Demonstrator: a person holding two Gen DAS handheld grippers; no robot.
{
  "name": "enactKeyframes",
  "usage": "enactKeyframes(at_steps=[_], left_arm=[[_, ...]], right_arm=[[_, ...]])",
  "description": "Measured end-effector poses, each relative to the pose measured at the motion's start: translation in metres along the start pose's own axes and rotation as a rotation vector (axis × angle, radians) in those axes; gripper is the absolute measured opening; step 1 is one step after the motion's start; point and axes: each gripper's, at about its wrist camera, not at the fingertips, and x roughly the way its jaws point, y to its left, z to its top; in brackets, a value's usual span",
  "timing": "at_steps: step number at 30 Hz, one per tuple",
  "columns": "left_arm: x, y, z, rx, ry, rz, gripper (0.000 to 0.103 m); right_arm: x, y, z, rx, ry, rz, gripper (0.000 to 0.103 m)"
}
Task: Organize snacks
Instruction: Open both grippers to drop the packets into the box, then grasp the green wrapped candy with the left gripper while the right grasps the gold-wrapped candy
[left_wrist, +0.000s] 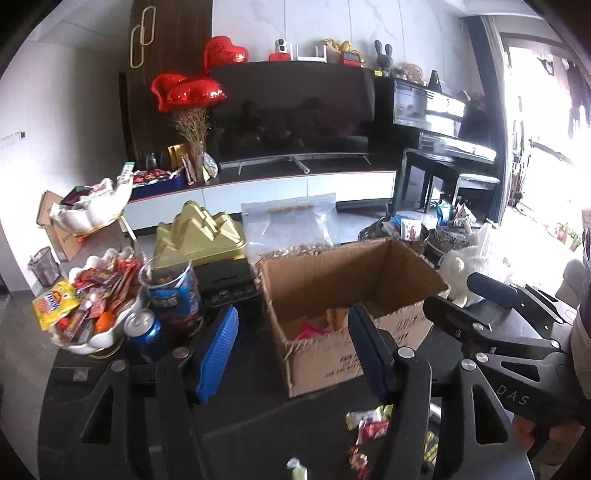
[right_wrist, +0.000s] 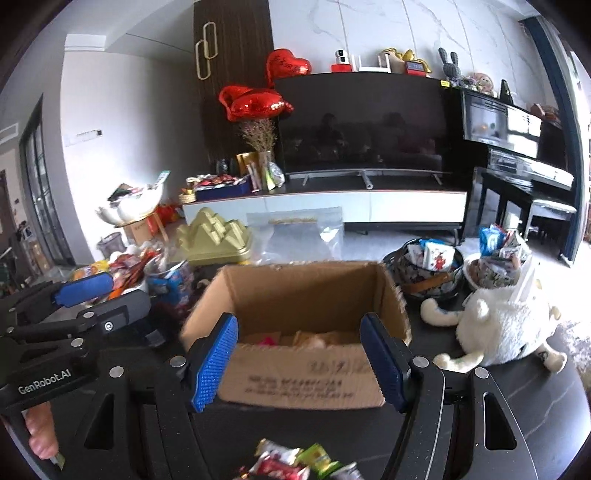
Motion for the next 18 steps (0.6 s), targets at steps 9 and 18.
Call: enactKeyframes(at_steps=[9, 18], left_arm=[[-0.031, 0.007, -0.03, 0.013, -0.022, 0.029, 0.062], [-0.032, 0.016, -0.079, -0.021, 0.022, 0.018, 0.063]], right_arm=[[-0.024, 0.026, -0.025, -0.033, 0.016, 0.045, 0.07], [-0.031, 0.042, -0.056, -0.029, 0.036, 0.076, 0.07]])
